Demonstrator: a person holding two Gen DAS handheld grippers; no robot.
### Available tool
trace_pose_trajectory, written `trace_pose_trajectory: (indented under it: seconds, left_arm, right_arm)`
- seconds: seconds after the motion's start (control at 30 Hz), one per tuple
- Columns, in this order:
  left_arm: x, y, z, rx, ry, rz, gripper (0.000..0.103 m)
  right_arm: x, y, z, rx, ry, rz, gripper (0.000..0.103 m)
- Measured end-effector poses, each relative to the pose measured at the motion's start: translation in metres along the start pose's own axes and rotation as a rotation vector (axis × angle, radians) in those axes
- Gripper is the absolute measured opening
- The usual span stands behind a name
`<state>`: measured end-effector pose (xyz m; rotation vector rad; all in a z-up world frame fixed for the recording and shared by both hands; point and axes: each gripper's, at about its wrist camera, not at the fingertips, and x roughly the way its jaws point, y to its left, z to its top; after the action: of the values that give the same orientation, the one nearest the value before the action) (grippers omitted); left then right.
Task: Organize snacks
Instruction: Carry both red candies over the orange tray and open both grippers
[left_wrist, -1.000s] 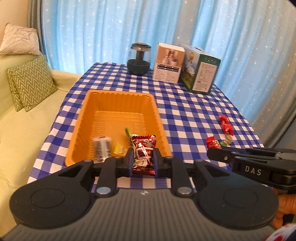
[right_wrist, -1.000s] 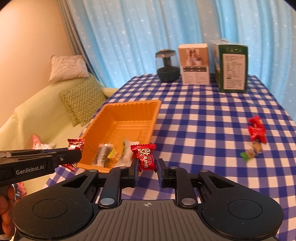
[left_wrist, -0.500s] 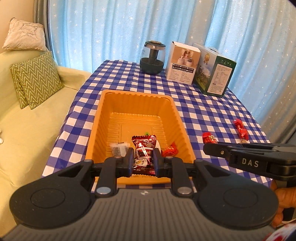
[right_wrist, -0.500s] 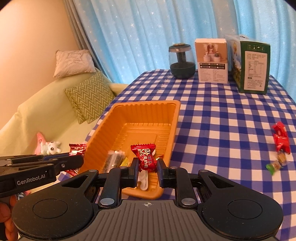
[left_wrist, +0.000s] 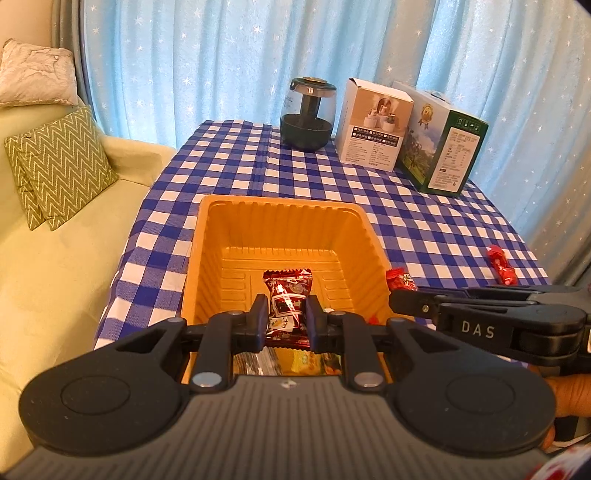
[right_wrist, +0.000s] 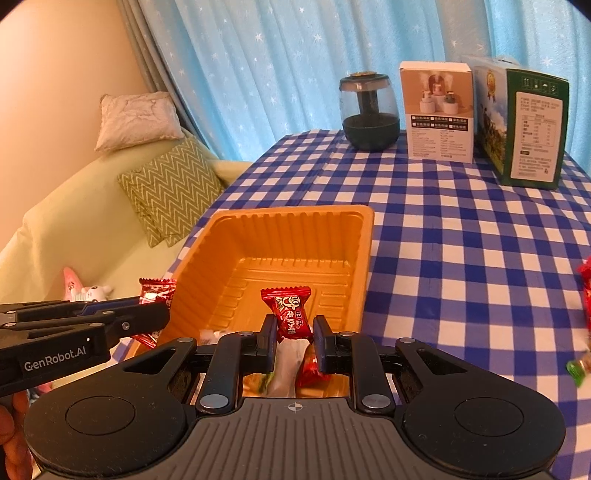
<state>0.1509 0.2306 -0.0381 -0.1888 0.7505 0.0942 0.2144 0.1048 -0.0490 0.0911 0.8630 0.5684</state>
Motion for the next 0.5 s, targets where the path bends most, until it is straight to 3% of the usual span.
trace_pose_trajectory:
  seconds: [0.5]
  left_arm:
    - [0.054, 0.013, 0.015, 0.0, 0.04, 0.006, 0.019]
  right_arm:
    - [0.054, 0.002, 0.012, -0.076, 0.058, -0.028, 0.021]
